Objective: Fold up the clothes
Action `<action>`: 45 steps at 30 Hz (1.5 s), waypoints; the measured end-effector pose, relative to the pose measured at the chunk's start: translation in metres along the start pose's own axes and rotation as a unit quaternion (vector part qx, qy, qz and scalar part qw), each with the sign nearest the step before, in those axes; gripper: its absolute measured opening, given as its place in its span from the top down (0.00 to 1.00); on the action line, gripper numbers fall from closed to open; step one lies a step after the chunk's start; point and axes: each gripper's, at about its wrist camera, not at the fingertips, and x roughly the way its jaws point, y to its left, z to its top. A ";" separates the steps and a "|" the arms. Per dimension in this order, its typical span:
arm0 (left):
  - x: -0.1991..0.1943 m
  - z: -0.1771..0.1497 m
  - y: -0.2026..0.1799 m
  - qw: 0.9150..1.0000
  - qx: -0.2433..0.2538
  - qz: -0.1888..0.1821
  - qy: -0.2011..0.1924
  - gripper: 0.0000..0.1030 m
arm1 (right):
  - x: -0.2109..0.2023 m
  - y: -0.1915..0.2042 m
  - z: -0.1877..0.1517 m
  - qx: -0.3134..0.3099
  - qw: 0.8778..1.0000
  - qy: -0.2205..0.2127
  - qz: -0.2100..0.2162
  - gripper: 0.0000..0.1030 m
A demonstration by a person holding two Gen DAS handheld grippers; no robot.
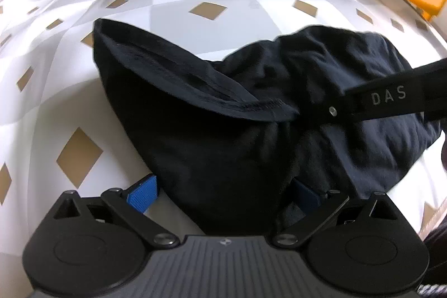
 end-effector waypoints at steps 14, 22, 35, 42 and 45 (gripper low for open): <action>-0.003 -0.002 0.003 1.000 -0.011 -0.022 -0.004 0.04 | -0.004 0.052 0.008 -0.308 0.951 0.002 -0.039 0.88; -0.005 -0.001 0.006 0.999 -0.026 -0.035 -0.002 0.03 | -0.004 0.043 0.022 -0.321 0.946 0.017 0.034 0.88; -0.006 -0.001 0.007 0.999 -0.029 -0.044 0.001 0.03 | 0.016 0.070 0.002 -0.398 0.914 0.031 0.072 0.86; -0.005 0.001 0.007 0.999 -0.029 -0.043 0.003 0.03 | 0.027 0.073 -0.002 -0.413 0.910 0.020 0.045 0.86; -0.005 0.001 0.008 0.999 -0.032 -0.044 0.003 0.03 | 0.029 0.069 0.004 -0.388 0.921 0.012 0.035 0.89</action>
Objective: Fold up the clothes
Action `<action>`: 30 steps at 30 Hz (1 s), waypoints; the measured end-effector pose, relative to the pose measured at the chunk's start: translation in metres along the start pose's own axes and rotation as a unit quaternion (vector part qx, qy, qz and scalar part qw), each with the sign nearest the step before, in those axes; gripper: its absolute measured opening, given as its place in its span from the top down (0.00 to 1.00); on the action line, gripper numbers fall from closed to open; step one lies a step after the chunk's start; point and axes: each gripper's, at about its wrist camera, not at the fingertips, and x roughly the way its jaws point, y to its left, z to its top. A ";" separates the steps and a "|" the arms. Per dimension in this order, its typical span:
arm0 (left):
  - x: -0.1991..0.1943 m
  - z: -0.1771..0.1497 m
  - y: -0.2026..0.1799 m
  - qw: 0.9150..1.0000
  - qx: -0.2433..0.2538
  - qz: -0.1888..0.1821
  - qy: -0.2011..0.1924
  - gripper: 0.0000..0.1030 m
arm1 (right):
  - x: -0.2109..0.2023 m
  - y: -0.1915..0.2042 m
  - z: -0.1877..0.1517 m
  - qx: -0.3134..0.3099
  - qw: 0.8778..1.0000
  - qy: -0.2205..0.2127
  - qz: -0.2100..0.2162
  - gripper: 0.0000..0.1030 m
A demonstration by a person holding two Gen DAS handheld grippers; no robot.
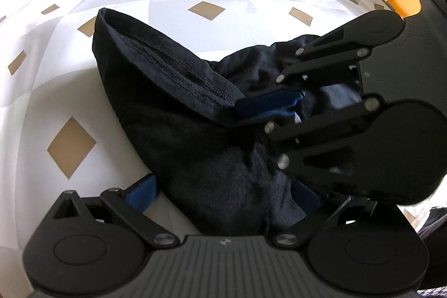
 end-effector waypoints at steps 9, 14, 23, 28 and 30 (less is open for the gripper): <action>0.000 0.001 -0.001 1.000 0.001 0.001 0.003 0.02 | -0.001 -0.064 -0.010 0.234 0.972 -0.009 0.034 0.95; 0.000 0.002 0.001 1.000 -0.007 -0.001 0.004 0.02 | 0.005 -0.081 -0.019 0.289 0.957 0.003 0.023 0.95; -0.021 0.027 0.025 0.995 -0.090 -0.020 -0.040 0.02 | -0.005 -0.074 -0.017 0.248 0.969 -0.001 0.014 0.87; -0.022 0.041 0.042 0.990 -0.122 0.026 -0.059 0.02 | -0.025 -0.073 -0.026 0.251 0.968 -0.010 0.023 0.81; -0.021 0.038 0.047 0.989 -0.132 0.039 -0.056 0.02 | -0.031 -0.066 -0.029 0.238 0.971 -0.006 0.027 0.80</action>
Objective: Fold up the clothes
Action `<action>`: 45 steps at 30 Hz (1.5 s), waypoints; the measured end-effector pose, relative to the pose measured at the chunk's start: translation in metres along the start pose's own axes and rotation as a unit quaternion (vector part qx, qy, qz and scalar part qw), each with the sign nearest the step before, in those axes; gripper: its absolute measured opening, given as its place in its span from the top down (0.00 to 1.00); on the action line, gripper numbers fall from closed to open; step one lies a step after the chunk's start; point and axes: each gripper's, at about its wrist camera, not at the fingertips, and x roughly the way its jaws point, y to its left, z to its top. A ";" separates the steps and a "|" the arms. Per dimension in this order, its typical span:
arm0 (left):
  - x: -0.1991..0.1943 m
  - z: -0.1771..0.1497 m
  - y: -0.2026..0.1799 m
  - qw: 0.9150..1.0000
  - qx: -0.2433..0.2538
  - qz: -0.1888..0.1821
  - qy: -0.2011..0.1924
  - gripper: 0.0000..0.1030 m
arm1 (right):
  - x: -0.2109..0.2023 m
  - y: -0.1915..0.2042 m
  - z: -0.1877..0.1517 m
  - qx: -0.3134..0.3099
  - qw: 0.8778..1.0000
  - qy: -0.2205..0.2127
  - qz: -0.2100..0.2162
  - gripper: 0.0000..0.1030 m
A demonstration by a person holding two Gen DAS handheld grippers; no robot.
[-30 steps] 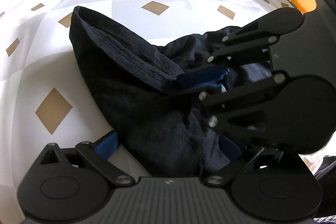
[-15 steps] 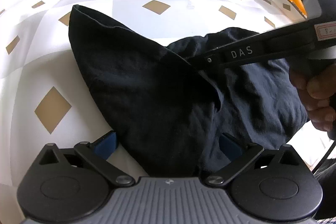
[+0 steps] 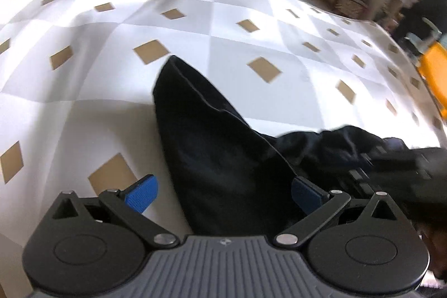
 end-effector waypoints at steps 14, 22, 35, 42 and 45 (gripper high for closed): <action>0.038 0.026 -0.011 0.999 -0.001 0.047 0.009 0.02 | 0.001 0.022 -0.023 -0.003 1.000 0.026 0.002 0.78; 0.047 0.023 -0.010 0.998 -0.020 0.049 0.017 0.02 | 0.000 0.041 -0.026 -0.050 0.998 0.024 -0.026 0.75; 0.006 -0.009 -0.033 0.993 0.112 0.038 0.029 0.03 | 0.006 0.022 -0.027 -0.002 0.999 0.032 -0.014 0.84; 0.007 -0.033 -0.039 0.986 0.155 0.044 0.039 0.04 | -0.003 0.017 -0.027 -0.011 0.999 0.017 -0.046 0.82; 0.005 -0.036 -0.041 0.985 0.165 0.045 0.032 0.04 | -0.004 0.013 -0.027 -0.014 0.999 0.016 -0.045 0.84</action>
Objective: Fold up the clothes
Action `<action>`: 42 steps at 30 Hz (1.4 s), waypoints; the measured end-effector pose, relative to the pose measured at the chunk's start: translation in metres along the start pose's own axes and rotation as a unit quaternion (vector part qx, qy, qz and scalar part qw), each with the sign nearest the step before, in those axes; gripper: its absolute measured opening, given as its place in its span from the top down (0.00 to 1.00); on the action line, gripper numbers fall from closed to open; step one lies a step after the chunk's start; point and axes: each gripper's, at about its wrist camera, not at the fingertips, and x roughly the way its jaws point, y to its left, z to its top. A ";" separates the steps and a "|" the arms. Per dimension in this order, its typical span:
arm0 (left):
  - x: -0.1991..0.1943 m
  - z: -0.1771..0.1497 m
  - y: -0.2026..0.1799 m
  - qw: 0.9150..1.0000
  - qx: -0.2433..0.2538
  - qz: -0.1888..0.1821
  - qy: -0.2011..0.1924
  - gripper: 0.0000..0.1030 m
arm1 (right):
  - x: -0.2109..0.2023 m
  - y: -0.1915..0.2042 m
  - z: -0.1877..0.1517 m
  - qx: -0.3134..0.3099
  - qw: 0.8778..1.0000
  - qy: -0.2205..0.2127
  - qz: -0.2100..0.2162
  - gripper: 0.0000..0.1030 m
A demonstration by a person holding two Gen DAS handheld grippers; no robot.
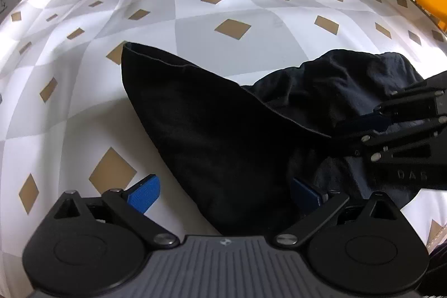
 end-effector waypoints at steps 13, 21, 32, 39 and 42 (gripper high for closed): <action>-0.001 -0.013 -0.021 0.998 0.051 -0.024 -0.005 0.20 | 0.006 -0.002 0.002 0.008 1.000 0.000 0.020 0.93; 0.004 -0.017 -0.015 0.999 0.038 0.006 0.006 0.21 | 0.003 -0.020 0.009 0.049 0.999 -0.017 -0.001 0.95; 0.001 -0.027 0.009 0.999 -0.030 0.037 0.024 0.18 | -0.007 -0.015 0.016 0.056 0.994 -0.038 0.081 0.64; -0.009 -0.045 0.024 0.992 -0.108 0.057 0.040 0.18 | 0.012 -0.001 0.025 0.064 0.991 -0.024 0.117 0.53; -0.012 -0.049 0.022 0.991 -0.105 0.065 0.040 0.18 | 0.020 0.007 0.030 0.064 0.990 -0.020 0.127 0.49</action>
